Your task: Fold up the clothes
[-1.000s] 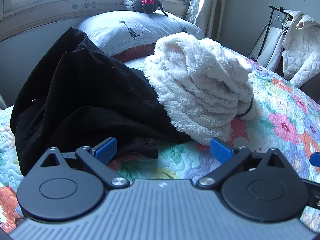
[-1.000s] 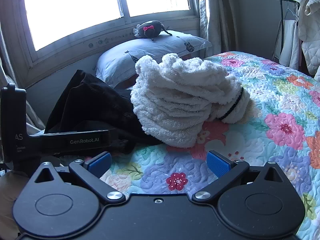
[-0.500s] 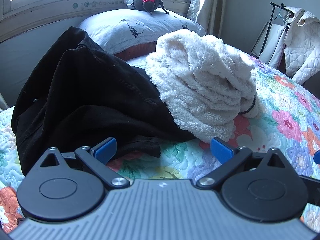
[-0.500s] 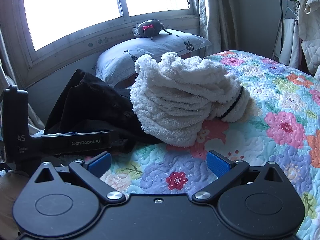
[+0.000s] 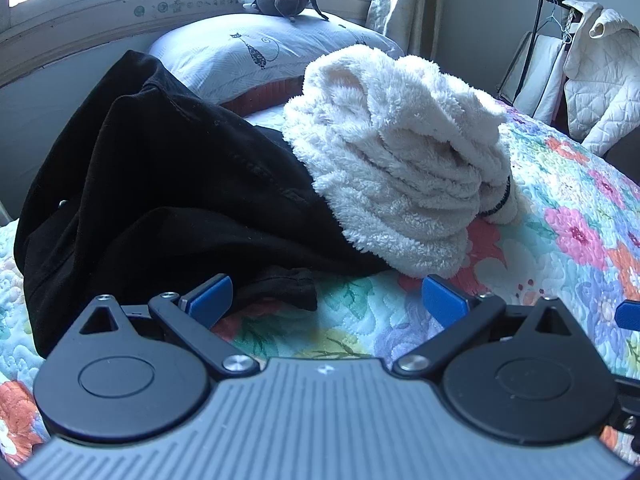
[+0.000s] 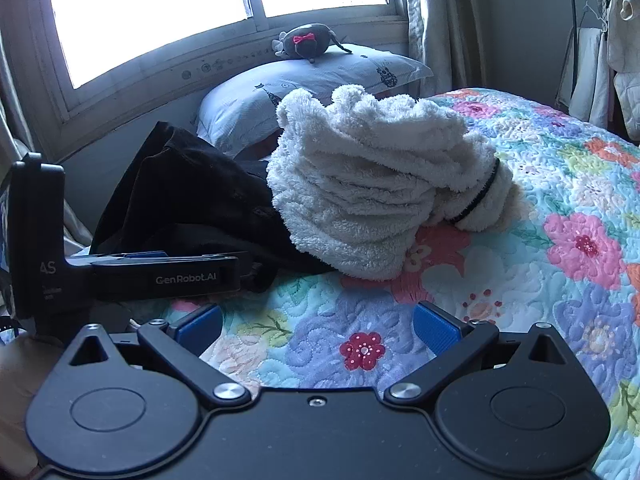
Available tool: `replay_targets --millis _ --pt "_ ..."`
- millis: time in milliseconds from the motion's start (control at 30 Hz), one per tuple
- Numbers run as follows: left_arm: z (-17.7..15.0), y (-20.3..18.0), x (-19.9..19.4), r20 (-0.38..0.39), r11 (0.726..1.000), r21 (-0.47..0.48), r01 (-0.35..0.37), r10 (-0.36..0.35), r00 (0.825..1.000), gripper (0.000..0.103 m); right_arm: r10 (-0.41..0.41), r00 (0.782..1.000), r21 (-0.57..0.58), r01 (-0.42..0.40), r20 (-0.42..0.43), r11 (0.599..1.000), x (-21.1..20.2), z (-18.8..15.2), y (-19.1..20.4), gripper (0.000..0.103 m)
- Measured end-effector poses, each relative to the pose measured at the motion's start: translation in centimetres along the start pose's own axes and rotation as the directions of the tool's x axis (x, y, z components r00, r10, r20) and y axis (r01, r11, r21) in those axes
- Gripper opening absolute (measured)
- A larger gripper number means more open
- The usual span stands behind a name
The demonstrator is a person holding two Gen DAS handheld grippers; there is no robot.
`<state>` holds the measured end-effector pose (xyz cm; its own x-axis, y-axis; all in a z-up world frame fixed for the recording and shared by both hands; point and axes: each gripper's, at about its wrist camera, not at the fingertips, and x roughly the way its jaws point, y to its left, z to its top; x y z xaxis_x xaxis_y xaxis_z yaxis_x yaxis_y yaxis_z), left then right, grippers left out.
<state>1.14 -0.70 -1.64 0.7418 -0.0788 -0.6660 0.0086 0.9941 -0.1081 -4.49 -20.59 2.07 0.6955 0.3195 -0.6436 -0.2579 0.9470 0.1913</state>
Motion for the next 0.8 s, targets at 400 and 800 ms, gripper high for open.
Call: replay_targets --millis 400,800 --pt "-0.14 0.06 0.32 -0.004 1.0 -0.001 0.0 0.0 1.0 0.103 0.003 1.0 0.011 -0.003 -0.016 1.0 0.3 -0.29 -0.25 0.103" --pt "-0.27 0.07 0.61 -0.001 1.0 0.012 -0.012 0.012 1.0 0.103 0.005 1.0 0.013 -0.005 -0.03 1.0 0.35 -0.47 -0.18 0.103"
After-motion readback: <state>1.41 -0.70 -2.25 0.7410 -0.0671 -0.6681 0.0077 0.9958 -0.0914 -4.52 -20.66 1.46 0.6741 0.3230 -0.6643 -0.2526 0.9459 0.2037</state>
